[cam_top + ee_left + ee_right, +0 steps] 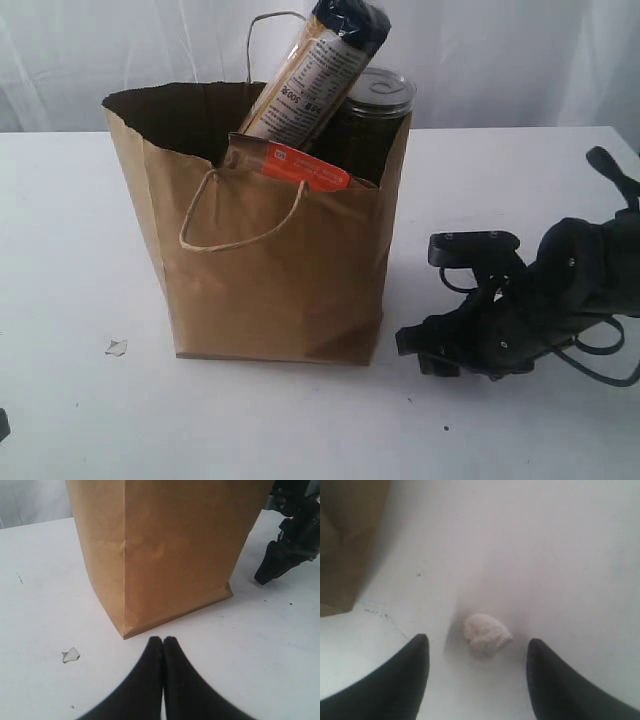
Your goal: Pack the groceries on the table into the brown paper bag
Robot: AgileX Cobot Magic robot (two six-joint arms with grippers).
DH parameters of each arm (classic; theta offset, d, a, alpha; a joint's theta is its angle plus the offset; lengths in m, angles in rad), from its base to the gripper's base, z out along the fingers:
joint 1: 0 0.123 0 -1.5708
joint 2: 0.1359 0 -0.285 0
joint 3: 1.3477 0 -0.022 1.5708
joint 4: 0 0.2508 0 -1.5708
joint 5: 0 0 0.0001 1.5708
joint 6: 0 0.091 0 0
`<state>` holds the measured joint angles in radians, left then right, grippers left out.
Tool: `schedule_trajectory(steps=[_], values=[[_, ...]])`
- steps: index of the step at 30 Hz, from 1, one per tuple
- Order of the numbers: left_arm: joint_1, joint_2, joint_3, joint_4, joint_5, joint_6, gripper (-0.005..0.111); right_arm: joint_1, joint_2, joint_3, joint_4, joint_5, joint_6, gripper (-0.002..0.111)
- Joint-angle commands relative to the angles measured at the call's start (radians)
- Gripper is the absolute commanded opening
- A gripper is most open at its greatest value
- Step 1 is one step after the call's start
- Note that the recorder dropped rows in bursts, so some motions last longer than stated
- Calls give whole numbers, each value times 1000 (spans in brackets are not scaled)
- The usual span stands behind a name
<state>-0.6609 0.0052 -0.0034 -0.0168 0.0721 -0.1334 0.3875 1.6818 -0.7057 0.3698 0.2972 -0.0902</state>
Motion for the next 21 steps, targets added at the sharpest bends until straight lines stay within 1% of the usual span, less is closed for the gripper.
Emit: schedule_trajectory(steps=[1, 4, 10, 15, 16, 19, 21], values=[[0, -5, 3, -8, 3, 2, 0, 1, 25, -7, -9, -10, -3, 54], [0, -5, 3, -8, 3, 2, 0, 1, 39, -16, -10, -8, -17, 47], [0, -5, 3, -8, 3, 2, 0, 1, 55, -29, -10, -15, -37, 29], [0, -5, 3, -8, 3, 2, 0, 1, 53, -29, -10, -15, -37, 2], [0, -5, 3, -8, 3, 2, 0, 1, 43, -29, -10, -13, -37, 0], [0, -5, 3, -8, 3, 2, 0, 1, -16, -27, -10, -8, -37, 0], [0, -5, 3, -8, 3, 2, 0, 1, -98, -13, -10, -6, -37, 0]])
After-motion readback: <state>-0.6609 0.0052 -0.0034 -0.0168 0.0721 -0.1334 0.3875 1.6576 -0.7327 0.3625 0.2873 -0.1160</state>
